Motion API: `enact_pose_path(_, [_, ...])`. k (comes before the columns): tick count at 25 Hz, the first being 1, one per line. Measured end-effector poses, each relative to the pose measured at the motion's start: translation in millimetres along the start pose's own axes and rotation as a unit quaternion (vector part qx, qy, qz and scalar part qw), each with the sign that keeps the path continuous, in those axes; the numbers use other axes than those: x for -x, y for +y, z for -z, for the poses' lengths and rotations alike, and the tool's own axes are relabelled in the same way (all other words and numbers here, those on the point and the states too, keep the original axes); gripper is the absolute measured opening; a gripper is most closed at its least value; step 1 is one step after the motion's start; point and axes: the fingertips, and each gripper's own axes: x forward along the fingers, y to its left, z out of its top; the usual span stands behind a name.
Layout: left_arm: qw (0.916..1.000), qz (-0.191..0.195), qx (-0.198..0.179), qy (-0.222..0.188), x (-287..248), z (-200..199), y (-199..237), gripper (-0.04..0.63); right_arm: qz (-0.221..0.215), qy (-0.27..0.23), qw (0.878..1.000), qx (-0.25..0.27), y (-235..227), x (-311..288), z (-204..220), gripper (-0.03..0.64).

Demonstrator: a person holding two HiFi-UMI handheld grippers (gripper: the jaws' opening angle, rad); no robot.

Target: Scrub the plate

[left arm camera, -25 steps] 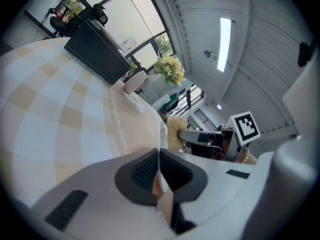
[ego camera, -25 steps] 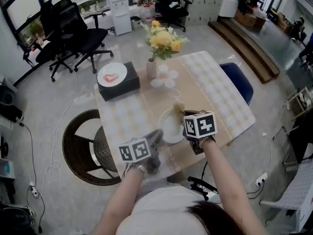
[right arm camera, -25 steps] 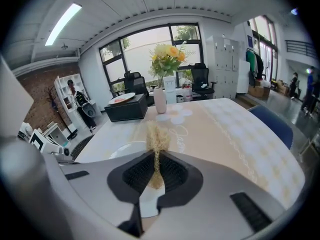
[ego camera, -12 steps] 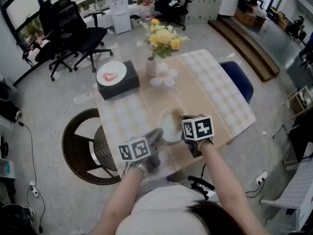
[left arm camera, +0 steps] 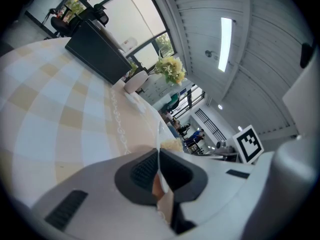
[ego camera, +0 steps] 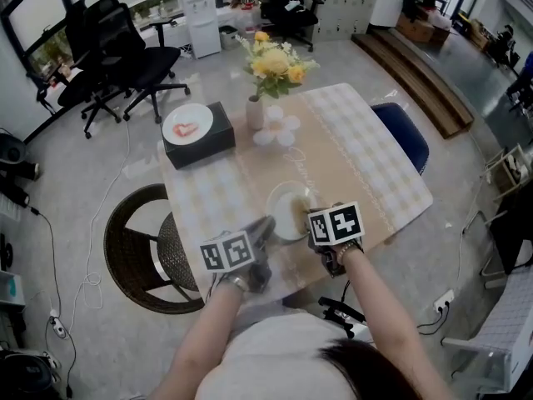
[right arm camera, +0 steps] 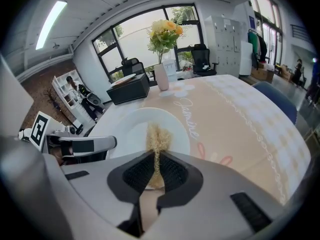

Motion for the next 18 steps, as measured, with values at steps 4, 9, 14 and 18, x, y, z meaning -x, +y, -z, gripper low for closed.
enact_pose_path(4, [1.0, -0.002, -0.001, 0.0, -0.5, 0.8, 0.2, 0.02, 0.001, 0.009, 1.0, -0.003, 3.9, 2.3, 9.8, 0.035])
enact_pose_path(9, [1.0, -0.004, 0.0, 0.0, -0.1, 0.6, -0.1, 0.02, 0.004, 0.027, 1.0, -0.014, 10.1, 7.2, 24.8, 0.035])
enact_pose_path(14, [1.0, -0.003, -0.003, -0.001, -0.4, -0.2, -0.1, 0.02, -0.011, 0.057, 0.998, -0.018, 15.9, 12.3, 42.2, 0.035])
enact_pose_path(18, [1.0, -0.001, -0.002, -0.001, -0.2, 0.0, -1.0, 0.02, -0.019, 0.05, 0.998, -0.026, 12.0, 20.9, 40.8, 0.035])
